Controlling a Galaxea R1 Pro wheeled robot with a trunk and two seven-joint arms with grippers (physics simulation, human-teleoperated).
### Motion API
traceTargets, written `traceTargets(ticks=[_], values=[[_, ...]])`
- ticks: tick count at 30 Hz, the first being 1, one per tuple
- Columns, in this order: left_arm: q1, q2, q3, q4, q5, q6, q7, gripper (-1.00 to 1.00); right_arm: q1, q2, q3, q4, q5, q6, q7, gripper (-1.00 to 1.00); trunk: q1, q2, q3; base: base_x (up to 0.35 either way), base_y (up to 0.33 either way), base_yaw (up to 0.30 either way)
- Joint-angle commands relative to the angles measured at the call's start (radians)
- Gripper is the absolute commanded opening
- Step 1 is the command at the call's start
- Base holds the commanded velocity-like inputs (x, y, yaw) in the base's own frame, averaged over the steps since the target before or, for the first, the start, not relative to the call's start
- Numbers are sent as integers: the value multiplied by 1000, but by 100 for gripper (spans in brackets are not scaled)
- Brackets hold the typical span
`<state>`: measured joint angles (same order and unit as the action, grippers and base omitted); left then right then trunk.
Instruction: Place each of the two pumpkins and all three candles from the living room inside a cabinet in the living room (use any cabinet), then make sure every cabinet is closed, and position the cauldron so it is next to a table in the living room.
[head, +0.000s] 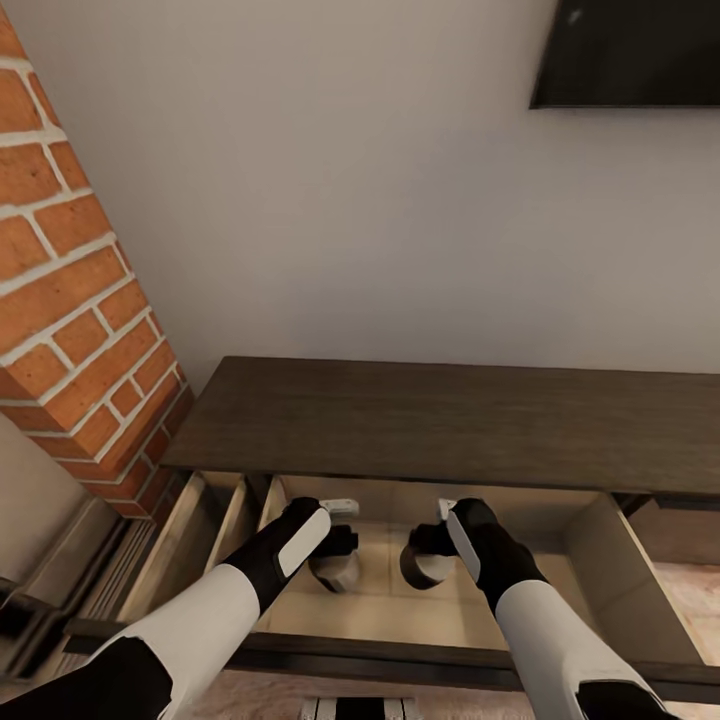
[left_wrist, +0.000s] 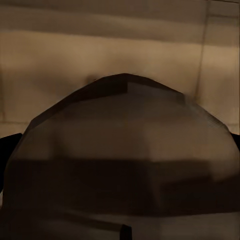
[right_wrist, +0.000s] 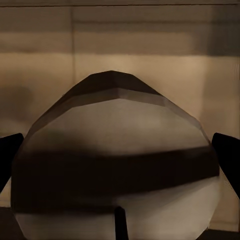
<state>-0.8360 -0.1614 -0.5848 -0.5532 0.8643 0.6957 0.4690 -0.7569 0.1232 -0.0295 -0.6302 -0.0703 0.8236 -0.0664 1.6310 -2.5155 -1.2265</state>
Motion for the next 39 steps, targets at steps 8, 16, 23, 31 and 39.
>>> traceTargets(ticks=[8, 16, 23, 31, 39], values=[[0, 0, -17, -3, -23, -38, 7, -100, -1, 1, 18, 1, -6, -25, -10, -100, 3, -2, -32, 0, 0, 0], [0, -2, -35, -7, -36, -59, 1, -100, -1, 1, 21, 2, -4, -27, -10, -100, 4, -3, -40, 0, 0, 0], [0, 0, -85, -7, -38, -105, -5, -100, -1, 0, 21, 3, -3, -27, -10, -100, 7, -4, -67, 0, 0, 0], [3, 2, -94, -7, -38, -111, -9, -100, -1, -1, 20, 3, -4, -27, -10, -100, 8, -5, -74, 0, 0, 0], [9, 5, -93, -7, -38, -130, -8, -100, -1, -1, 20, 3, -5, -27, -10, -100, 8, -5, -74, 0, 0, 0]])
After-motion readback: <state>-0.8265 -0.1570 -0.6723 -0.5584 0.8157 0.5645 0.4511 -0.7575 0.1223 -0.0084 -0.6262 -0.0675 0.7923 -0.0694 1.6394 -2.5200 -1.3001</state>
